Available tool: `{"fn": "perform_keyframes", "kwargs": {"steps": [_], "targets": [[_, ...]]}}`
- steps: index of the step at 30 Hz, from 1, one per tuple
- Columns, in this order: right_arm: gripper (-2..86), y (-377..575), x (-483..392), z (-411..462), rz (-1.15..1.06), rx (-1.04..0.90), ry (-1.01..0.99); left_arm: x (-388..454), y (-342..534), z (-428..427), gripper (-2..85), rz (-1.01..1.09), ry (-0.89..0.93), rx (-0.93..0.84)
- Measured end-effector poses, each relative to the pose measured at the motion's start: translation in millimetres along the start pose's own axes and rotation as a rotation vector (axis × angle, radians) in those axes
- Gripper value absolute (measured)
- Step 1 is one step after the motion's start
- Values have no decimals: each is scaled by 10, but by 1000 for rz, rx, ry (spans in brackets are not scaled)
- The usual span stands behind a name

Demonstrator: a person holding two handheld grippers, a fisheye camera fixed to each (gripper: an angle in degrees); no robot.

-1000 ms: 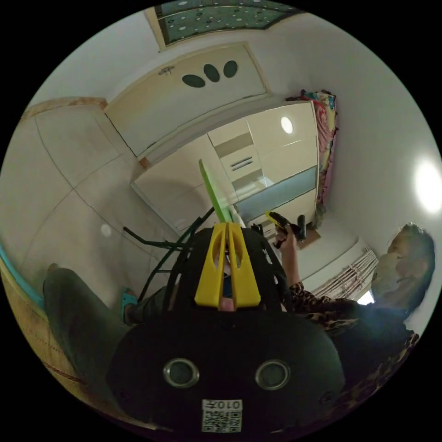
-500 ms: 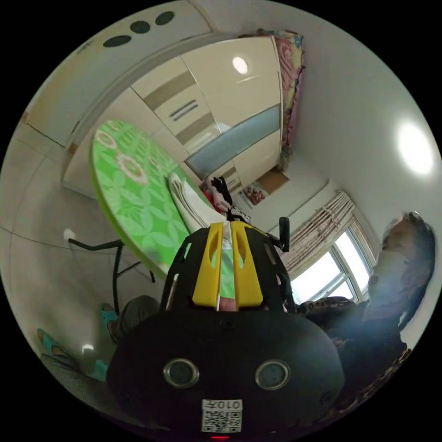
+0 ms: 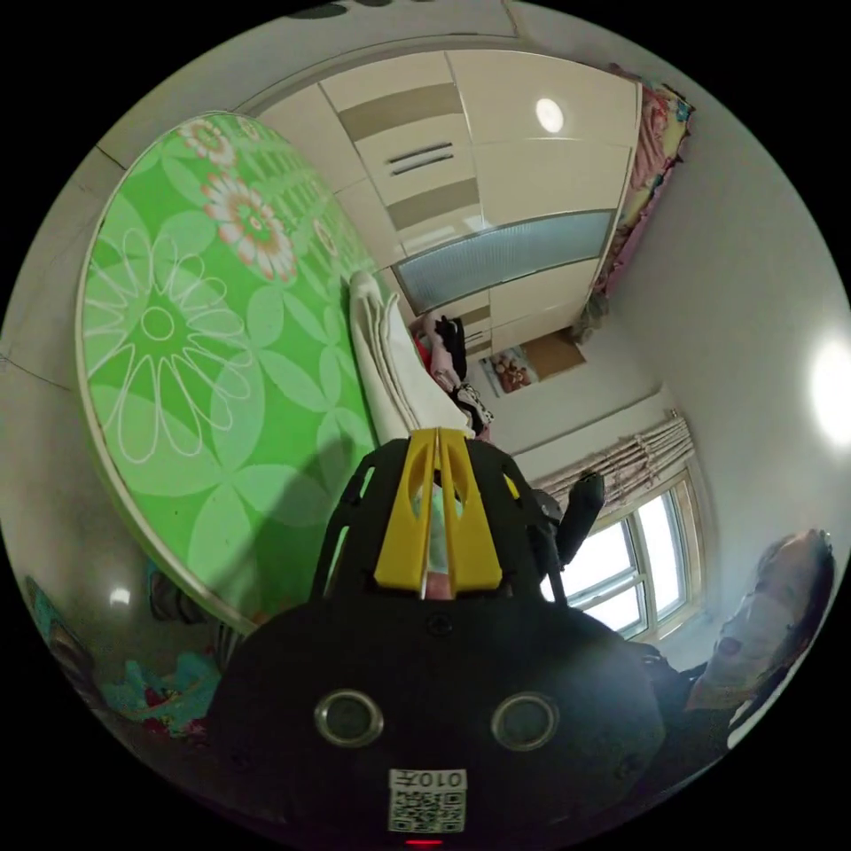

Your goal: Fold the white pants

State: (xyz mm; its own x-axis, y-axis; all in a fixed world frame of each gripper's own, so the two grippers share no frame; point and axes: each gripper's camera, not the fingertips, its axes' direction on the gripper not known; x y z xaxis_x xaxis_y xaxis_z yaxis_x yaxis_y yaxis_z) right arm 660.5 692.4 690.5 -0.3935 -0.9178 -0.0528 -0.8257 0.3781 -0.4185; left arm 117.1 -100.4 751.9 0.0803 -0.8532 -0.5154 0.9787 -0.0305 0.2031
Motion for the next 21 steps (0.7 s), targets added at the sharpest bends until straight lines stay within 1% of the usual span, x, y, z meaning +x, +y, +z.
{"fn": "perform_keyframes", "kwargs": {"steps": [5, 9, 12, 15, 19, 21], "targets": [[110, 56, 53, -89, 43, -87, -116, -34, -20, -1, -1, -35, 41, -27], [104, 170, -19, -180, 25, -84, -106, 21, -40, -28, -1, -35, 47, -29], [87, 278, 133, -226, 80, -78, -166, 69, -39, -18, -1, -29, 54, -42], [71, 476, 359, -386, 168, -22, -143, 115, -30, -30, 0, -29, 43, -39], [62, 823, 877, -751, 277, 101, -236, 146, -29, -17, 0, -43, 43, -45], [59, 962, 1174, -910, 300, 132, -241, 196, -22, -4, 0, -38, 25, -48]]}}
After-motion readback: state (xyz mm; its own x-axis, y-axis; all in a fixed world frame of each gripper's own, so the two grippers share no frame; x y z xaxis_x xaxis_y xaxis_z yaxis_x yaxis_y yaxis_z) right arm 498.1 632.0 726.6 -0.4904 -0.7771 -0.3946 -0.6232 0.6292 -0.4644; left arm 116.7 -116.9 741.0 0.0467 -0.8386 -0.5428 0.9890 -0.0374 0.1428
